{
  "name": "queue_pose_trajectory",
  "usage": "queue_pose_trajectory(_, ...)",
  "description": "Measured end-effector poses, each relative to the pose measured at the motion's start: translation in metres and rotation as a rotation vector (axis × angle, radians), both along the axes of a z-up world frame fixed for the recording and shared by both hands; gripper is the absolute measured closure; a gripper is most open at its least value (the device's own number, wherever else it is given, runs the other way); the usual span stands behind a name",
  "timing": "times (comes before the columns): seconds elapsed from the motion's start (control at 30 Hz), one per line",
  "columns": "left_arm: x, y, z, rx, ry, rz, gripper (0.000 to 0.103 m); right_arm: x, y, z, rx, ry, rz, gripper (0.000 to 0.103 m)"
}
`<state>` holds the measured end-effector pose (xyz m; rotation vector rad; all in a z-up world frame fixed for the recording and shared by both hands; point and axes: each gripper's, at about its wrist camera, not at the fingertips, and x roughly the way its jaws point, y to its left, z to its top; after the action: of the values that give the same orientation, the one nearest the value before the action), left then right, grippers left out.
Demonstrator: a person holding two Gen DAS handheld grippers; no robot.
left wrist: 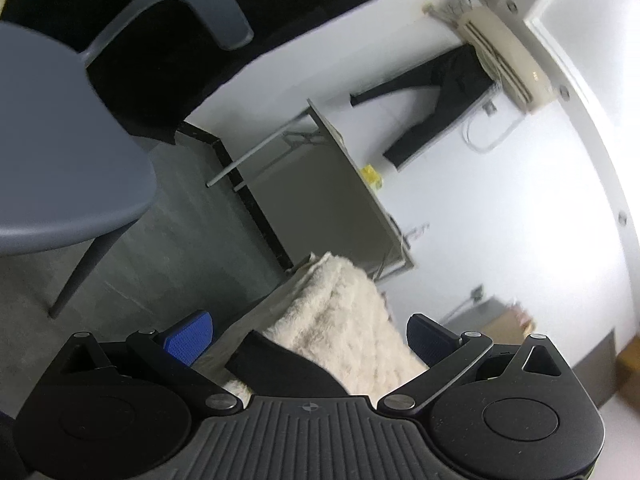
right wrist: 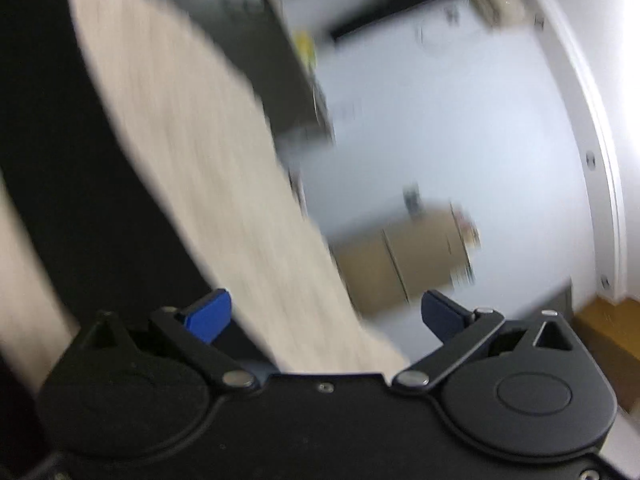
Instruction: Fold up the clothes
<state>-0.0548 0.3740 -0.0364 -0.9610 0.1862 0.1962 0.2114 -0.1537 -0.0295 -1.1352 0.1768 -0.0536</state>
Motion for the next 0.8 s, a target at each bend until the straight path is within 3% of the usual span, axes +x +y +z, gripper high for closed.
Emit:
queue_pose_trajectory(0.1, 0.008, -0.013, 0.005, 0.081, 0.048, -0.049, 0.0, -0.001, -0.081, -0.014, -0.099, 0.031, -0.109, 0.0)
queue_pose_trajectory(0.17, 0.011, -0.023, 0.007, 0.127, 0.076, -0.081, 0.0, -0.011, -0.14, -0.008, -0.148, -0.009, -0.212, 0.0)
queue_pose_trajectory(0.2, 0.012, -0.028, 0.009, 0.152, 0.091, -0.097, 0.0, -0.016, -0.157, -0.008, -0.139, -0.027, -0.263, 0.0)
queue_pose_trajectory(0.3, 0.014, -0.043, 0.011, 0.227, 0.14, -0.121, 0.0, -0.023, -0.196, 0.026, 0.07, -0.025, -0.476, 0.0)
queue_pose_trajectory(0.43, 0.016, -0.05, 0.01, 0.249, 0.172, -0.106, 0.0, -0.065, -0.252, 0.092, 0.951, 0.087, -0.68, 0.004)
queue_pose_trajectory(0.47, 0.016, -0.051, 0.01, 0.245, 0.174, -0.108, 0.0, -0.077, -0.26, 0.094, 1.125, 0.127, -0.712, 0.007)
queue_pose_trajectory(0.5, 0.016, -0.051, 0.01, 0.241, 0.176, -0.109, 0.0, -0.083, -0.26, 0.09, 1.201, 0.15, -0.745, 0.009)
queue_pose_trajectory(0.57, 0.018, -0.056, 0.01, 0.255, 0.188, -0.124, 0.0, -0.105, -0.257, 0.068, 1.24, 0.178, -0.77, 0.014)
queue_pose_trajectory(0.63, 0.022, -0.062, 0.011, 0.284, 0.204, -0.148, 0.0, -0.086, -0.248, 0.056, 1.24, 0.185, -0.79, 0.024)
queue_pose_trajectory(0.7, 0.026, -0.068, 0.013, 0.313, 0.22, -0.171, 0.0, -0.077, -0.235, 0.041, 1.234, 0.177, -0.81, 0.024)
queue_pose_trajectory(0.8, 0.033, -0.077, 0.014, 0.355, 0.244, -0.206, 0.0, -0.087, -0.2, 0.036, 1.175, 0.16, -0.679, 0.021)
